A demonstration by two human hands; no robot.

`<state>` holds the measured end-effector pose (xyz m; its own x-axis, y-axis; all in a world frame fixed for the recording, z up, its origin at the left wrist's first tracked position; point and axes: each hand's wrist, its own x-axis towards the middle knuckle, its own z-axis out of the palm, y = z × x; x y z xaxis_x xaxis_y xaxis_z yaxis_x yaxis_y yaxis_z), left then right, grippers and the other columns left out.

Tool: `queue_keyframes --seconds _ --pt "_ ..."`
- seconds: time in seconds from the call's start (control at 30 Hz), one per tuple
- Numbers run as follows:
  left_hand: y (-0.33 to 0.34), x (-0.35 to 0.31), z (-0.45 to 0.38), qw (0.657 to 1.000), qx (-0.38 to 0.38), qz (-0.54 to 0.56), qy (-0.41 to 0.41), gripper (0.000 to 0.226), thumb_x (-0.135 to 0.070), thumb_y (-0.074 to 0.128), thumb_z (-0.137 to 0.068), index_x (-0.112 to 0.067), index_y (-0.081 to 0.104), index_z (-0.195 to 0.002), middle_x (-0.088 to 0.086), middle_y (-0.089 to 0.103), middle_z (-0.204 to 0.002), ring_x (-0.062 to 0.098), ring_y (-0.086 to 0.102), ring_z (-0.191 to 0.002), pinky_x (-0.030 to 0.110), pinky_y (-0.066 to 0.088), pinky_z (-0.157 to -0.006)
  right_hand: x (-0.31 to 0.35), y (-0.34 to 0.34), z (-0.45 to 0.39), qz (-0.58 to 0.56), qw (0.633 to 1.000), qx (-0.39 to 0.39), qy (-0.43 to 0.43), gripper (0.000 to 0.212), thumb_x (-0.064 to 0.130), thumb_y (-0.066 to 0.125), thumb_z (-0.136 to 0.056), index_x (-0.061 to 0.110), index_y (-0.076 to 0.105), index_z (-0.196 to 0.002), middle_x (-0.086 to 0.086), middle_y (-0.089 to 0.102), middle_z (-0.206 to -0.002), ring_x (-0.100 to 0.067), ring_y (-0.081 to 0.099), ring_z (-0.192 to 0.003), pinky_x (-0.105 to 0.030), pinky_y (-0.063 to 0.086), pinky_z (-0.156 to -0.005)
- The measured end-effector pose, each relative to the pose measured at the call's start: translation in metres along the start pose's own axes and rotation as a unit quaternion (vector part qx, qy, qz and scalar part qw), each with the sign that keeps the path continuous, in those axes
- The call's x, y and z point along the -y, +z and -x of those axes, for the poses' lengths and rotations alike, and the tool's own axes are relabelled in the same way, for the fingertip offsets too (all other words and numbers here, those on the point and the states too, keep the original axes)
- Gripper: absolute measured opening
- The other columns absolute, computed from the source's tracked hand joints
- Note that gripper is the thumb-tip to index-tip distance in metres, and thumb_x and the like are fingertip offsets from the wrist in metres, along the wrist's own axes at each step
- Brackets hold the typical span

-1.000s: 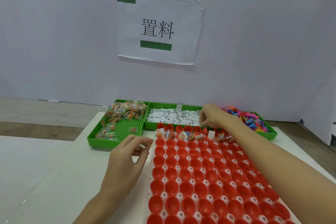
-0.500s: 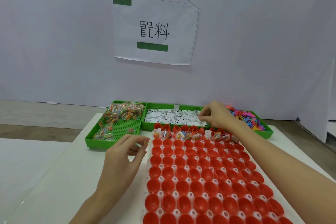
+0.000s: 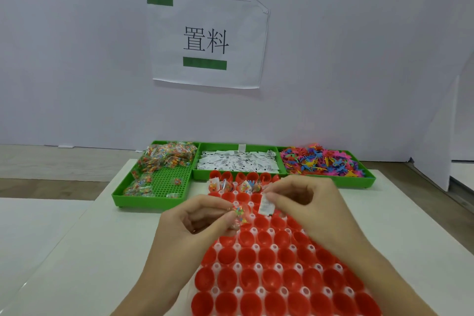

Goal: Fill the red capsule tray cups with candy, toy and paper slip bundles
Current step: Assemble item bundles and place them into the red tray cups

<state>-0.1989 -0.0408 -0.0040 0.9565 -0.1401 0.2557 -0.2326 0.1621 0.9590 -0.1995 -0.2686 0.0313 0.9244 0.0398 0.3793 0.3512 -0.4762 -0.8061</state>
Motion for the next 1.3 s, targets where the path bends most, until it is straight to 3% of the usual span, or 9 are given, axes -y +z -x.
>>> queue_keyframes --seconds 0.1,0.27,0.43,0.67,0.93,1.03,1.13,1.23,1.3 --pt "0.004 -0.002 0.004 0.999 0.026 0.005 -0.022 0.018 -0.016 0.086 -0.073 -0.012 0.079 -0.088 0.017 0.077 -0.083 0.032 0.077 -0.078 0.025 0.061 -0.070 0.009 0.011 0.013 -0.003 1.000 0.023 -0.014 0.006 0.023 0.080 -0.087 0.028 0.081 -0.090 0.009 0.077 -0.084 -0.010 0.074 -0.079 -0.027 0.061 -0.075" --pt "0.007 -0.002 0.008 0.997 0.047 -0.064 -0.002 0.017 -0.016 0.088 -0.072 -0.014 0.079 -0.087 0.013 0.077 -0.080 0.027 0.076 -0.073 0.026 0.060 -0.069 0.016 0.014 0.022 -0.015 0.998 0.059 -0.023 0.006 0.026 0.077 -0.090 0.029 0.081 -0.092 0.009 0.076 -0.082 -0.012 0.073 -0.075 -0.026 0.060 -0.071" --pt "0.007 0.002 0.011 0.994 0.040 -0.106 0.012 0.021 -0.025 0.088 -0.072 -0.018 0.077 -0.089 0.012 0.077 -0.081 0.027 0.075 -0.075 0.041 0.062 -0.074 0.014 0.015 0.024 -0.020 0.998 0.064 -0.010 0.008 0.025 0.074 -0.092 0.027 0.081 -0.092 0.008 0.075 -0.076 -0.013 0.071 -0.068 -0.022 0.058 -0.067" --pt "0.007 0.000 0.013 0.982 0.055 -0.163 0.073 0.032 -0.026 0.083 -0.077 -0.033 0.076 -0.107 0.004 0.078 -0.085 0.022 0.076 -0.079 0.032 0.061 -0.074 0.014 0.019 0.027 -0.027 0.998 0.051 -0.008 0.007 0.023 0.081 -0.087 0.024 0.075 -0.089 0.004 0.076 -0.076 -0.011 0.074 -0.070 -0.019 0.057 -0.068" --pt "0.005 -0.005 0.011 0.989 0.052 -0.134 0.036 0.024 -0.017 0.082 -0.075 -0.030 0.082 -0.095 0.010 0.076 -0.082 0.023 0.074 -0.075 0.030 0.062 -0.075 0.018 0.014 0.020 -0.061 0.995 0.077 0.009 0.002 0.026 0.072 -0.095 0.024 0.073 -0.095 0.001 0.076 -0.085 -0.019 0.074 -0.072 -0.028 0.060 -0.067" --pt "0.002 -0.008 0.008 0.988 0.049 -0.144 0.035 0.024 -0.018 0.081 -0.074 -0.032 0.083 -0.093 0.006 0.076 -0.085 0.017 0.075 -0.077 0.019 0.060 -0.074 0.003 -0.003 -0.010 0.026 0.999 0.018 0.011 0.007 0.021 0.066 -0.098 0.024 0.072 -0.096 0.004 0.076 -0.084 -0.011 0.074 -0.074 -0.026 0.060 -0.069" --pt "-0.003 -0.009 0.005 0.990 0.054 -0.128 0.022 0.018 -0.017 0.079 -0.076 -0.028 0.083 -0.089 0.008 0.077 -0.090 0.021 0.078 -0.079 0.025 0.061 -0.074 -0.025 -0.026 -0.057 0.195 0.980 -0.048 0.001 0.013 0.013 0.064 -0.098 0.021 0.074 -0.101 0.010 0.074 -0.085 0.000 0.069 -0.075 -0.011 0.054 -0.074" --pt "-0.007 -0.005 0.002 0.992 0.020 -0.120 0.021 0.019 -0.006 0.078 -0.081 -0.023 0.082 -0.088 0.007 0.077 -0.088 0.025 0.078 -0.075 0.021 0.060 -0.070 -0.064 -0.044 -0.105 0.327 0.944 -0.033 0.038 0.019 0.009 0.060 -0.099 0.010 0.076 -0.110 -0.006 0.076 -0.105 -0.017 0.071 -0.096 -0.032 0.056 -0.094" --pt "-0.009 -0.002 0.000 0.992 -0.009 -0.125 0.024 0.021 -0.004 0.078 -0.082 -0.024 0.081 -0.086 0.010 0.077 -0.087 0.024 0.078 -0.073 0.016 0.058 -0.067 -0.089 -0.053 -0.126 0.372 0.926 0.006 0.066 0.018 0.009 0.063 -0.099 0.008 0.076 -0.111 -0.010 0.075 -0.115 -0.023 0.069 -0.104 -0.040 0.053 -0.100"
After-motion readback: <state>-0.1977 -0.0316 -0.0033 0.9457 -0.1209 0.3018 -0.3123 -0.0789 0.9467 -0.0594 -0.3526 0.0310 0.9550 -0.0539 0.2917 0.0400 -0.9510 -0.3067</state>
